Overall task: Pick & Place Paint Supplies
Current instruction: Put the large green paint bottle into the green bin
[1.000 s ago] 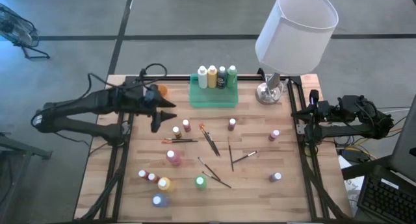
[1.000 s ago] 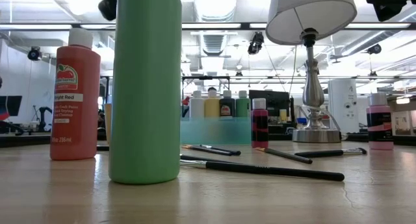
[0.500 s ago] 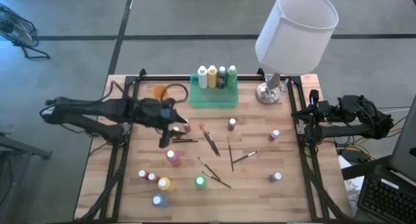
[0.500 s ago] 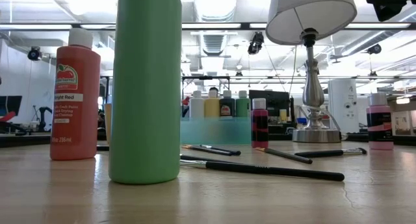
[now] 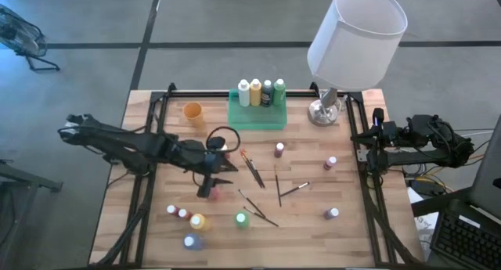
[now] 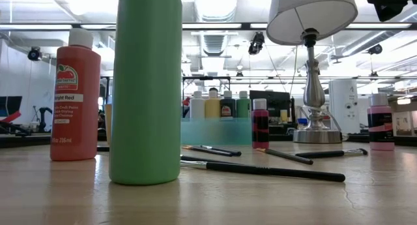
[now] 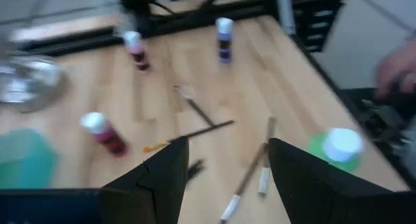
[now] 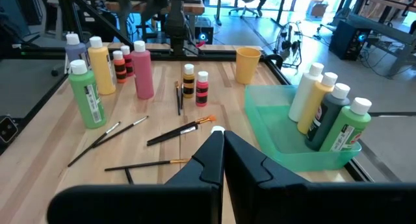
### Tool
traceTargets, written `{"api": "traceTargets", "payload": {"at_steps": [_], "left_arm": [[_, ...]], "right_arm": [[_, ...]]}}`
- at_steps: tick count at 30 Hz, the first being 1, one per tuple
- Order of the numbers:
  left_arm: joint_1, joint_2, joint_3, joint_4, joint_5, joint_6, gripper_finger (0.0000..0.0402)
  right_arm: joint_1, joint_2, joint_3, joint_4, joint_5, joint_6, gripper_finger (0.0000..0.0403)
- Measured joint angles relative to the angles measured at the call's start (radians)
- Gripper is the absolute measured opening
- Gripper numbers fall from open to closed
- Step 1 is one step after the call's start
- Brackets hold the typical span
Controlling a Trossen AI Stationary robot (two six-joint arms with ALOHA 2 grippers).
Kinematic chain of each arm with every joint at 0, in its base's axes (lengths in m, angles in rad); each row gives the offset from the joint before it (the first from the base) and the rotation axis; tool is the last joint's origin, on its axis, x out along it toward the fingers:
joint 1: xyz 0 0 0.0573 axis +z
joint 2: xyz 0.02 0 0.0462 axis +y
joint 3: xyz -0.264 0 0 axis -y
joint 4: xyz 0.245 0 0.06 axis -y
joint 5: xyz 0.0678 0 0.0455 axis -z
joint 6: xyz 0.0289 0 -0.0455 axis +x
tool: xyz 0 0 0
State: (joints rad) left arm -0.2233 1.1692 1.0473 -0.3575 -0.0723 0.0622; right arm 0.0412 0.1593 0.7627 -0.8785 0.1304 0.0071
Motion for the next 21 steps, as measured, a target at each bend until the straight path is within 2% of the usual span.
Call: {"api": "traceTargets", "payload": {"at_steps": [8,17,21], "left_arm": [[0.028,-0.071,0.074,-0.042,-0.451,0.142,0.0216],[0.056,-0.094,0.087,0.008,-0.645,0.273,0.0216],[0.058,-0.094,0.099,0.035,-0.826,0.310,0.0216]], "right_arm": [[0.000,0.000,0.000,0.000,0.000,0.000,0.0008],[0.000,0.000,0.000,0.000,0.000,0.000,0.0008],[0.000,0.000,0.000,0.000,0.000,0.000,0.0008]]}}
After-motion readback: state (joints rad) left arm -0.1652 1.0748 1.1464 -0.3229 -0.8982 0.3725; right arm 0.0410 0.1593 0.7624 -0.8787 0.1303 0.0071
